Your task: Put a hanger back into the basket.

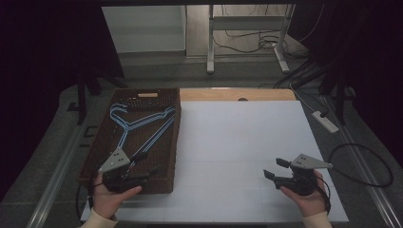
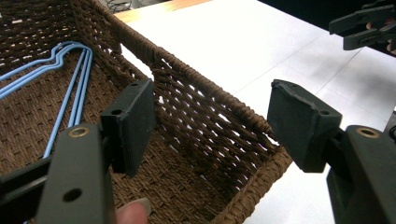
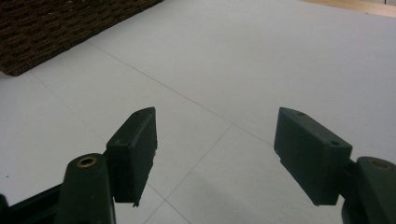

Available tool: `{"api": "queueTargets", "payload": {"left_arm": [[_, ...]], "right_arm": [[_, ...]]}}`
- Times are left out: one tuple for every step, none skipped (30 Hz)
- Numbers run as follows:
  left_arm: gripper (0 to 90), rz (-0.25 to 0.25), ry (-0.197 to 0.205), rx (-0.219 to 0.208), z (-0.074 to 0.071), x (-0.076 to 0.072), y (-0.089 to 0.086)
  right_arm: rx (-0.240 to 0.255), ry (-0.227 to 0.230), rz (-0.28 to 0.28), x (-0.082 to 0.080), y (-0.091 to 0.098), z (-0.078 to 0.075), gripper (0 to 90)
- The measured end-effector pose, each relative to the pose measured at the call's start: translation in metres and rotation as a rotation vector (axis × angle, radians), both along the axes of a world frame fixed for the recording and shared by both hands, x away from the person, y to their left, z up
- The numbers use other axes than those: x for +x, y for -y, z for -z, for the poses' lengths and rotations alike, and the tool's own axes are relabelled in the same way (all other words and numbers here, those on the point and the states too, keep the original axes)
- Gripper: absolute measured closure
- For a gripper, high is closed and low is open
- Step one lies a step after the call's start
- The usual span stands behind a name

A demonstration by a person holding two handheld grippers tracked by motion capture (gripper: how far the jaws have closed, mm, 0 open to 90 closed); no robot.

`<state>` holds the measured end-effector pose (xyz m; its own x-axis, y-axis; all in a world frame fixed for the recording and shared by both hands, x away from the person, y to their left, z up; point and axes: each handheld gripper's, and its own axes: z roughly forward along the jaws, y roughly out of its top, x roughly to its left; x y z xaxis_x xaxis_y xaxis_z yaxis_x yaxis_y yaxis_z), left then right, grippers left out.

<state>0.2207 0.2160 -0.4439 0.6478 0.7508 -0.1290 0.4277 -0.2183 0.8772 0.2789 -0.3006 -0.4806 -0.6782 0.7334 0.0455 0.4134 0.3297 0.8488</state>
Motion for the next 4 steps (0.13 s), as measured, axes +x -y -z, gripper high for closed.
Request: {"api": "queueTargets", "payload": {"left_arm": [[32.6, 0.0, 0.001, 0.002, -0.0001, -0.0004, 0.0001], [32.6, 0.002, 0.0, 0.003, -0.0001, -0.0006, 0.0], [32.5, 0.002, 0.0, 0.003, -0.0001, -0.0006, 0.0], [32.5, 0.002, 0.001, 0.002, -0.0002, -0.0009, -0.0003]], "right_arm": [[-0.004, 0.001, -0.001, 0.0001, -0.0002, 0.0001, 30.7], [-0.006, 0.002, -0.002, 0.0003, -0.0005, 0.0003, 30.6], [-0.009, 0.004, -0.004, 0.0006, -0.0007, 0.0005, 30.4], [-0.012, 0.004, -0.006, 0.0011, -0.0008, 0.0007, 30.1]]}}
